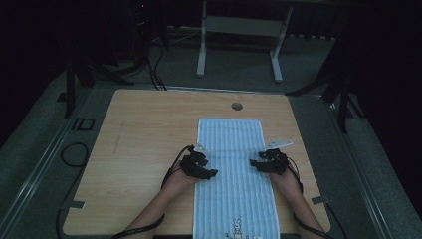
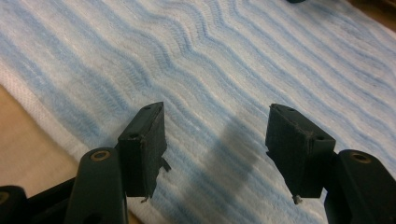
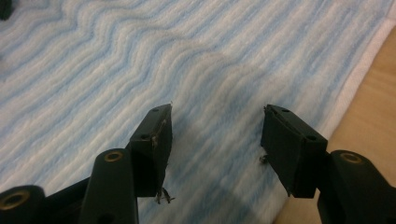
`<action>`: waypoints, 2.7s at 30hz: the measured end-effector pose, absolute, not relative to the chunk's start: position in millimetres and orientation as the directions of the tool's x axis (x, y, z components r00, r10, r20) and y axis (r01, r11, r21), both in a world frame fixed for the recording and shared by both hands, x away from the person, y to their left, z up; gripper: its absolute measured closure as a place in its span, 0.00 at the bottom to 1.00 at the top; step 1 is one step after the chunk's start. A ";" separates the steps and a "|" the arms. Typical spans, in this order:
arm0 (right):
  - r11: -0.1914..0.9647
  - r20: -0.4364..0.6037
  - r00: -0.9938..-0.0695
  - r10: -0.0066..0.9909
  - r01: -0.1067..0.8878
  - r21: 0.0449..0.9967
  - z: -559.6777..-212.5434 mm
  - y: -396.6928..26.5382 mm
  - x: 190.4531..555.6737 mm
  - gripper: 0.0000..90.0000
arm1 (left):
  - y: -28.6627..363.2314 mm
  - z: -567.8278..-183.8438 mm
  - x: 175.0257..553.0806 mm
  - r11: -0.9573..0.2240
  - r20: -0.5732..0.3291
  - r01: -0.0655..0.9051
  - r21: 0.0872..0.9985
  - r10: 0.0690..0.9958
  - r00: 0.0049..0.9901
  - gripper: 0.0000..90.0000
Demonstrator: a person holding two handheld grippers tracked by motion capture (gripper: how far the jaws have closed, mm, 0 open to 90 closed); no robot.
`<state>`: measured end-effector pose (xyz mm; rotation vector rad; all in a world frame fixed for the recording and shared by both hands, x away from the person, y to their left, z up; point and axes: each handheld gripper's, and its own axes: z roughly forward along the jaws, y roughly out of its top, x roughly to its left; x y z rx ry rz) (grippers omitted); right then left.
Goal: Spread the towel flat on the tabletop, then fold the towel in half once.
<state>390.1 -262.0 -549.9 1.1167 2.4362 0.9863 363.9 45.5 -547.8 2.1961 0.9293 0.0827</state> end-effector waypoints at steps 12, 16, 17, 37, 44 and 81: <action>0.477 -0.001 -0.632 0.775 0.585 0.656 -546.9 -259.1 428.0 0.45 | 39.5 -548.3 389.3 -0.447 -0.210 0.606 0.658 0.664 0.717 0.42; 0.465 0.009 -0.627 0.779 0.587 0.662 -547.4 -259.9 429.2 0.44 | 40.2 -547.7 393.8 -0.445 -0.211 0.612 0.653 0.669 0.712 0.42; 0.464 0.011 -0.627 0.779 0.588 0.663 -547.3 -260.1 429.0 0.43 | 40.4 -547.2 394.2 -0.440 -0.218 0.620 0.650 0.674 0.706 0.42; 0.356 0.070 -0.513 0.856 0.681 0.640 -530.9 -288.0 451.0 0.48 | 82.6 -544.8 421.1 -0.345 -0.162 0.651 0.676 0.792 0.589 0.41; 0.435 0.019 -0.553 0.833 0.675 0.596 -538.8 -282.3 452.7 0.62 | 77.3 -549.0 430.4 -0.352 -0.159 0.660 0.664 0.795 0.585 0.54; 0.500 -0.004 -0.686 0.728 0.527 0.687 -508.4 -294.5 324.9 0.94 | 86.5 -520.6 311.1 -0.404 -0.202 0.570 0.715 0.661 0.723 0.97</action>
